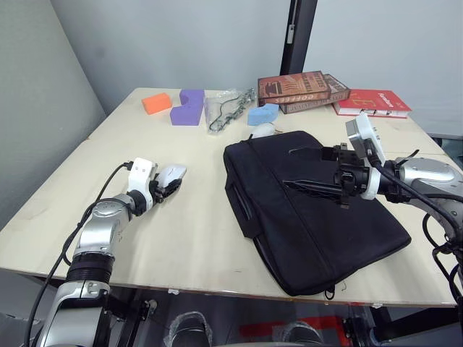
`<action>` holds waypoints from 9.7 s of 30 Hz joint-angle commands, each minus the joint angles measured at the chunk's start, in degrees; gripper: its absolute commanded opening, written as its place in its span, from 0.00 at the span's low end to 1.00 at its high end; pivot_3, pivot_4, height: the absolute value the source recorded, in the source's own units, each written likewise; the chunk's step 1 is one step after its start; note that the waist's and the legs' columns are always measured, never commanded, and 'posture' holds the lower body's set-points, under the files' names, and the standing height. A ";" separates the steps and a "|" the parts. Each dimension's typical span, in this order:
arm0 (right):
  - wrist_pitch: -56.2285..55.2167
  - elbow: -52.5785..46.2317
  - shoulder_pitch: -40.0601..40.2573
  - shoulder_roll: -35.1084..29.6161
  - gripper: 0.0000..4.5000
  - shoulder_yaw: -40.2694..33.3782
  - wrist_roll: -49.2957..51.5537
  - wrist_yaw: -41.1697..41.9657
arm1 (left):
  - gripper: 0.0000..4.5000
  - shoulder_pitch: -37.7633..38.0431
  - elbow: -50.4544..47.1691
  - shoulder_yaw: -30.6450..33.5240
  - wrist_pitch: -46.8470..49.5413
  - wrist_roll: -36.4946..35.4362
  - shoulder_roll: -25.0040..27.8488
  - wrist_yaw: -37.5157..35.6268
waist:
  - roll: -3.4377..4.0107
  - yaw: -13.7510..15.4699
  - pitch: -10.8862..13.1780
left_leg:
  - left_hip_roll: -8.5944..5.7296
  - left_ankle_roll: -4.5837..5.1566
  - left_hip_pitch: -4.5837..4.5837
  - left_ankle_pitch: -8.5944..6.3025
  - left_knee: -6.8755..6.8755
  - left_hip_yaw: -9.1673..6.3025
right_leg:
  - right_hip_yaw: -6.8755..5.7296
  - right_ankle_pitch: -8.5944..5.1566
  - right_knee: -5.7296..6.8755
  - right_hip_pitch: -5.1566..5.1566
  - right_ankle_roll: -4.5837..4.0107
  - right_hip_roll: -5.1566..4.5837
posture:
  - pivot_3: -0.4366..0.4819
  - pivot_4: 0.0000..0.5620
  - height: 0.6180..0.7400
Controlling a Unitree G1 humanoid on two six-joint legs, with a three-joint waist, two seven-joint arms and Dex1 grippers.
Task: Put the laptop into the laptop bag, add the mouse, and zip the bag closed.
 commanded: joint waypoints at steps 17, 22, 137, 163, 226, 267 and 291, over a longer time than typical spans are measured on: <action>-4.62 3.41 -2.17 17.69 1.00 29.13 -31.79 -19.87 | 0.63 4.94 -16.59 4.04 4.80 -7.99 10.47 -12.18 | 0.07 -0.29 0.04 | 0.03 -0.47 -0.02 0.14 -0.45 0.01 | -0.05 -0.12 -0.12 -0.20 0.31 0.07 | 0.48 0.27 0.95; -4.96 10.48 -2.89 24.07 1.00 31.20 -38.31 -25.64 | 0.63 6.74 -19.09 3.00 5.88 -8.32 8.67 -11.35 | 0.06 -0.56 0.04 | 0.03 -0.53 0.00 0.15 -0.51 0.02 | -0.05 -0.13 -0.14 -0.19 0.32 0.07 | 0.48 0.27 0.95; 3.81 10.91 -3.78 24.20 0.00 1.29 59.40 -64.41 | 0.99 -18.90 12.39 -21.94 -14.77 8.39 -24.23 -18.15 | 0.15 0.32 -0.04 | -0.04 -0.68 -0.10 0.37 -0.62 0.00 | -0.02 0.12 -0.23 -0.21 0.80 0.05 | 0.48 0.27 0.95; 3.23 15.54 -4.99 21.54 0.00 3.68 58.88 -61.86 | 0.99 0.32 -19.21 -14.16 0.51 -0.75 -10.95 -17.03 | 0.16 -0.06 -0.03 | -0.03 -0.69 -0.14 0.36 -0.74 -0.01 | -0.05 0.11 -0.38 -0.26 0.80 0.05 | 0.48 0.27 0.95; 2.32 -4.45 6.55 -16.00 0.99 -8.43 2.00 1.07 | 1.00 -22.69 12.87 -0.47 7.26 -6.07 7.41 -23.07 | 0.08 1.10 0.01 | 0.00 -0.16 0.09 0.18 -0.26 -0.01 | 0.01 0.06 0.00 -0.01 0.41 0.05 | 0.48 0.27 0.95; 2.81 -10.76 5.40 -11.06 1.00 -7.69 6.78 -14.53 | 0.00 -35.73 44.50 1.39 -6.08 1.65 -12.56 -12.24 | 0.03 2.57 0.05 | -0.08 -0.11 -0.03 0.13 -0.30 -0.07 | -0.03 0.11 -0.25 0.02 0.46 -0.03 | 0.48 0.27 0.95; 17.51 -4.84 41.41 -4.62 1.00 -16.95 37.10 -30.97 | 0.00 1.67 -15.11 7.92 14.07 -10.65 -6.86 -0.07 | 0.12 1.32 0.10 | -0.07 -0.10 0.01 0.06 -0.67 -0.02 | -0.14 0.01 -0.76 0.08 0.52 -0.07 | 0.48 0.27 0.95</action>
